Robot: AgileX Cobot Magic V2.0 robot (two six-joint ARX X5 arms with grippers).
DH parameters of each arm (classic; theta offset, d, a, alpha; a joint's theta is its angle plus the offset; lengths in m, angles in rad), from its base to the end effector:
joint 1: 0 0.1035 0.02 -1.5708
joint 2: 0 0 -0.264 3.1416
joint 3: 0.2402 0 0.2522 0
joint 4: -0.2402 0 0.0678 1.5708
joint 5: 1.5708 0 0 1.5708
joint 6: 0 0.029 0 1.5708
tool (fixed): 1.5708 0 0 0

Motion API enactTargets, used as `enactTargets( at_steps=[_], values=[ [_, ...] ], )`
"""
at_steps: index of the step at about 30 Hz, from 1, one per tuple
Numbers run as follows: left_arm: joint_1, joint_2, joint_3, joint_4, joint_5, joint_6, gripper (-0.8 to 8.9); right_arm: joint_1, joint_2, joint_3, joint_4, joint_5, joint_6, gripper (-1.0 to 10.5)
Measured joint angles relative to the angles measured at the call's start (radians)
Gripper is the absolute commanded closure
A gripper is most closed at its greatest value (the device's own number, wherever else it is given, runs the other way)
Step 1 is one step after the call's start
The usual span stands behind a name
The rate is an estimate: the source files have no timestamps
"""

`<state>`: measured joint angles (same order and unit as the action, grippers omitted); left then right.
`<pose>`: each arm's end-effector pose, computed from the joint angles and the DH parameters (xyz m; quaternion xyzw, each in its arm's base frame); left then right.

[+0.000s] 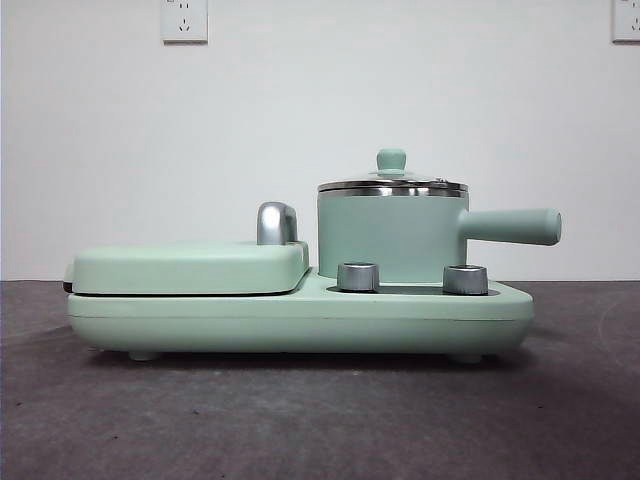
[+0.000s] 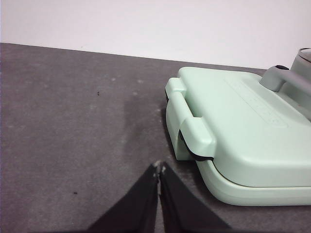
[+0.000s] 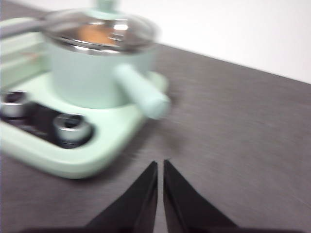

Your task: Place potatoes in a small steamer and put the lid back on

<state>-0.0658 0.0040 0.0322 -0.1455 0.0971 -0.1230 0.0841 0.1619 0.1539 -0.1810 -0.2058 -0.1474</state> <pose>0.0948 -0.0091 0.1601 -0.0621 0.0635 -0.0775 0.9930 0.0985 0.0143 0.1860 -0.0668 0.0833 0.1503 0.9828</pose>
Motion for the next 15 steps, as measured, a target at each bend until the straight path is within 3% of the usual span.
enactTargets(
  at_steps=[5, 15],
  values=[
    [0.000, 0.000, 0.000, 0.000, 0.000, 0.000, 8.07, -0.088, -0.163, -0.106, 0.027, 0.053, 0.074, 9.3],
    [0.000, 0.000, 0.000, 0.000, 0.002, 0.000, 8.07, -0.077, -0.158, -0.138, 0.072, 0.041, 0.147, 9.3]
  ],
)
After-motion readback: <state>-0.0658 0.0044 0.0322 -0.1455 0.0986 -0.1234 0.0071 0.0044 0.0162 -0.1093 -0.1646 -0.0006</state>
